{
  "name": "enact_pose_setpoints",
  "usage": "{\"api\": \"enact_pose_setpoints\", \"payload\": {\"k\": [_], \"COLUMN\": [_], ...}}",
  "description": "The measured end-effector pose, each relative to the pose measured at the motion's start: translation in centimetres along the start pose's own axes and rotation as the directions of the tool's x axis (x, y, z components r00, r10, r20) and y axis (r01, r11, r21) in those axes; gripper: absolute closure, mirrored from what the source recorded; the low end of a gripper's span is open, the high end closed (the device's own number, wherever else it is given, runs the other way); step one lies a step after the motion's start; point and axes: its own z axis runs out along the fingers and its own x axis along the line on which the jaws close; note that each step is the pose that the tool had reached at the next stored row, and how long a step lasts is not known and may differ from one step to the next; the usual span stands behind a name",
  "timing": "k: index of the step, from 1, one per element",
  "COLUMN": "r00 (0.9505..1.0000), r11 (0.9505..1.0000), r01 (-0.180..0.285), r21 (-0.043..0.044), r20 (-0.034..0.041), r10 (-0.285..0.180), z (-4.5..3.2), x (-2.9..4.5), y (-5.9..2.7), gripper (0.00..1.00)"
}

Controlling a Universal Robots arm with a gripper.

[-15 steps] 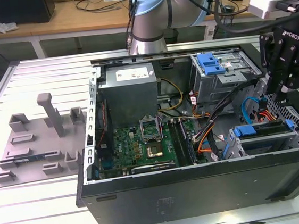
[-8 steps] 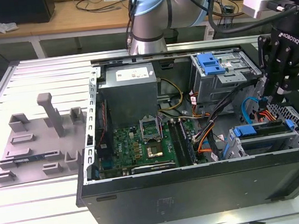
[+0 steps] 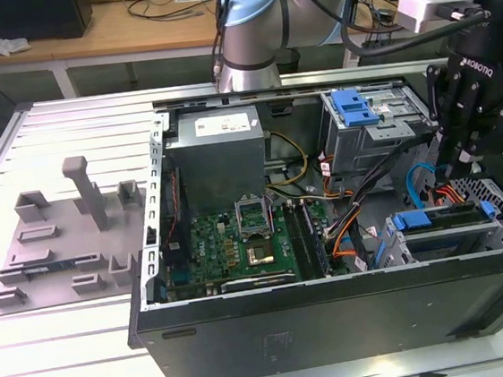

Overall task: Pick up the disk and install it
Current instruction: 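Insert the second disk wire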

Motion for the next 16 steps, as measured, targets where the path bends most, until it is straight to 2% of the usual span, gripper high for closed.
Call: {"api": "enact_pose_setpoints", "payload": {"k": [1,3,5,6,8,11,13,16], "r00": [1.0000,0.9999,0.9998,0.9997,0.9996,0.9986,0.9978,0.9970], "r11": [1.0000,1.0000,1.0000,1.0000,1.0000,1.0000,1.0000,1.0000], "r01": [-0.001,-0.002,-0.003,-0.003,-0.003,-0.003,-0.003,-0.004], "r21": [-0.0002,-0.0004,-0.0005,-0.0005,-0.0005,-0.0006,-0.0006,-0.0006], "r20": [-0.0021,-0.0122,-0.0173,-0.0230,-0.0297,-0.0537,-0.0659,-0.0771], "r10": [0.001,0.002,0.002,0.003,0.003,0.003,0.003,0.003], "z": [0.04,0.10,0.14,0.20,0.26,0.34,0.38,0.41], "x": [-0.04,-0.34,-0.58,-0.87,-1.05,-1.17,-1.31,-1.74], "y": [0.07,0.17,0.23,0.32,0.40,0.45,0.46,0.51], "gripper": [0.69,0.69,0.69,0.69,0.69,0.69,0.69,0.69]}}
